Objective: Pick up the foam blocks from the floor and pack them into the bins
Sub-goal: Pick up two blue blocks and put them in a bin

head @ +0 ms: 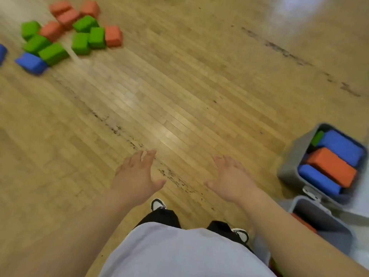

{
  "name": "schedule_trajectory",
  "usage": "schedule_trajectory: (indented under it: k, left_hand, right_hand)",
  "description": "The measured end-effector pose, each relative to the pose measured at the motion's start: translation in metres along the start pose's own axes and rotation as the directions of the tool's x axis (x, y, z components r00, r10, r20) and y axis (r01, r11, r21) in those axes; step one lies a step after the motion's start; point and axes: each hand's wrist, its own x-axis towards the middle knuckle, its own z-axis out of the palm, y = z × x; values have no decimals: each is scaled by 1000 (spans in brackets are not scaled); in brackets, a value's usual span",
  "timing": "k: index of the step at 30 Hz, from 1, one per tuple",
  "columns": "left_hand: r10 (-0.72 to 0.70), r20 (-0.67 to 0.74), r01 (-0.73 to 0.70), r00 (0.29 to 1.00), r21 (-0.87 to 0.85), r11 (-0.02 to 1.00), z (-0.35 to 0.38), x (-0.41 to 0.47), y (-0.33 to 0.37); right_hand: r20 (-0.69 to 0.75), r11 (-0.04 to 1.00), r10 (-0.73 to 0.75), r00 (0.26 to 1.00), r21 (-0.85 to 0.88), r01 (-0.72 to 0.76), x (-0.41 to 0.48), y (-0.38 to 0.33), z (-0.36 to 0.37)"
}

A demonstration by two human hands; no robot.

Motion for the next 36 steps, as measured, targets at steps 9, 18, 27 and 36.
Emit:
schedule_trajectory:
  k: [9,18,27,36]
  left_hand:
    - [-454,-103,396,885,-345,851,-36,-58,-215]
    - [-786,7,629,618,-605,489,-28,-118,-304]
    - [-856,59,646,513,-684,340,-105,-47,-378]
    - [-868,30,619,496,-713,329,-224,60,-465]
  right_hand:
    - [76,825,-444,893,-353,441,53,-283,-45]
    - [277,495,-700,659,-478,726,79,-466,-30]
    - [321,402,-742,588,-488,775,178,-580,-72]
    - [325,385,-749,577,-495,779,286,-707,-167]
